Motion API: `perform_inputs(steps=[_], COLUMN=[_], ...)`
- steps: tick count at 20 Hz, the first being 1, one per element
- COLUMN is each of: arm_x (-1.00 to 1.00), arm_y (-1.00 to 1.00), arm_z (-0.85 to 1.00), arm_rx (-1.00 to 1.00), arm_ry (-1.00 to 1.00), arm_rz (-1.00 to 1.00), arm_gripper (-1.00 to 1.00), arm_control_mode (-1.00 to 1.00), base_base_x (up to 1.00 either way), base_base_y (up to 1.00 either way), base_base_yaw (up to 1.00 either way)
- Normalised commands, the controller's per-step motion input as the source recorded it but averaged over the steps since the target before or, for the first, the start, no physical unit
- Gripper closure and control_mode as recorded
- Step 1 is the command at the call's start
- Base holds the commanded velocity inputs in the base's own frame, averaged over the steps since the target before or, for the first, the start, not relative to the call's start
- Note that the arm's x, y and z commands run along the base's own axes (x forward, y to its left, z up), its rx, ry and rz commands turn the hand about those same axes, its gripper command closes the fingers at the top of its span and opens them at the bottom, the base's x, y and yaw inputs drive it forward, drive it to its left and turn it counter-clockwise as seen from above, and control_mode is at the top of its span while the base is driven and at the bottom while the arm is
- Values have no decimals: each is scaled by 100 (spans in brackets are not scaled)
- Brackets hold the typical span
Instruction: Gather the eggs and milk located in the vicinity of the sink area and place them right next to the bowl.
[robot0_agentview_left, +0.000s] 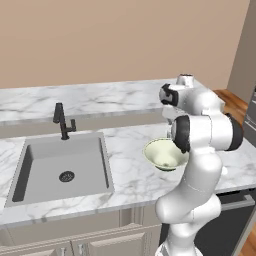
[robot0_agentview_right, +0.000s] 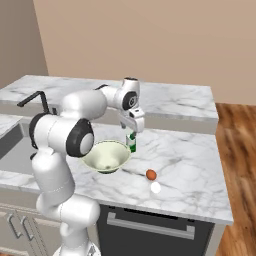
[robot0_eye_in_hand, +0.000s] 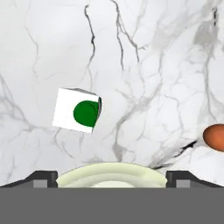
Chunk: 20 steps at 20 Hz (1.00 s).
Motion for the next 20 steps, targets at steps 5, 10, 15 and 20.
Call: perform_inputs(steps=[5, 10, 15, 20], arm_x=[-72, -90, -45, 0], arm_y=[-65, -82, -41, -7], arm_z=[20, 6, 0, -5], arm_rx=[-1, 0, 0, -2], arm_ry=[-15, -11, 4, 0], arm_rz=[18, 51, 44, 3], arm_gripper=[-100, -100, -100, -100], arm_control_mode=[-100, -100, -100, -100], base_base_x=[0, 0, 0, 0], base_base_y=[0, 0, 0, 0], base_base_yaw=[0, 0, 0, 0])
